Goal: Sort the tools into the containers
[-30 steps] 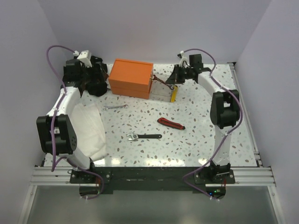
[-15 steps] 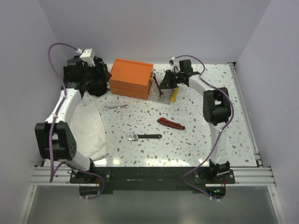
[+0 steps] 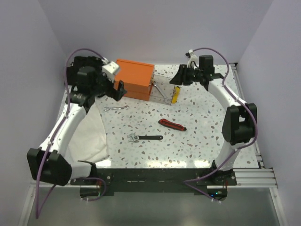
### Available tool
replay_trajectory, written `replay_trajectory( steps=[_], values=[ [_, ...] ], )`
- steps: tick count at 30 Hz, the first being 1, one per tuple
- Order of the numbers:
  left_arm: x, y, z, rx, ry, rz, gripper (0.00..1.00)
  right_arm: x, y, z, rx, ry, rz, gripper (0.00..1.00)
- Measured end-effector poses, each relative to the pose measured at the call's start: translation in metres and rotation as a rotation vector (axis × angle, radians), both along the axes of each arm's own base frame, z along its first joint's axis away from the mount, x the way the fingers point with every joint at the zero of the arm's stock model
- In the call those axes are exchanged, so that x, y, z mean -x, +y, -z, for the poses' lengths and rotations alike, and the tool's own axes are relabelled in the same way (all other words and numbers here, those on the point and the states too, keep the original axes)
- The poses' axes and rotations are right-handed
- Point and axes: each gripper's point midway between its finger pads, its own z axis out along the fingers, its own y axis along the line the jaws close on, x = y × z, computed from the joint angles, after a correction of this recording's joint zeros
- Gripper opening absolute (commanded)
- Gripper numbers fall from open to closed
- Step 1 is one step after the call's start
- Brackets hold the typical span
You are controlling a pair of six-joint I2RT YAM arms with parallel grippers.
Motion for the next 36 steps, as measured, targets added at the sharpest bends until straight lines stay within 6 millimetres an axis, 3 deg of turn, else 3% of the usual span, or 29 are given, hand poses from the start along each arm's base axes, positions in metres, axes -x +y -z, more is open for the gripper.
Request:
replay_trajectory(
  steps=[3,7,10,13,16,22,31,36],
  values=[
    [0.050,-0.042,0.014,-0.124,-0.043,0.239,0.94,0.033,-0.003,0.011,0.034,-0.008,-0.028,0.58],
    [0.109,-0.069,0.059,-0.282,-0.032,0.482,0.91,0.086,-0.006,0.021,0.102,-0.073,-0.093,0.61],
    [0.138,-0.065,0.111,-0.396,0.039,0.583,0.89,0.128,0.007,0.012,0.147,-0.188,-0.194,0.61],
    [0.150,-0.046,0.152,-0.501,0.096,0.607,0.88,0.167,0.025,0.001,0.173,-0.313,-0.310,0.61],
    [0.157,-0.032,0.181,-0.579,0.124,0.621,0.87,0.190,0.033,0.002,0.189,-0.360,-0.367,0.61],
    [0.155,-0.024,0.215,-0.643,0.140,0.641,0.84,0.193,0.021,0.024,0.255,-0.337,-0.342,0.61],
    [0.134,-0.034,0.228,-0.637,0.122,0.612,0.81,0.187,0.015,0.042,0.317,-0.318,-0.348,0.61],
    [0.135,-0.034,0.235,-0.639,0.141,0.616,0.79,0.186,0.015,0.050,0.329,-0.299,-0.354,0.61]
  ],
)
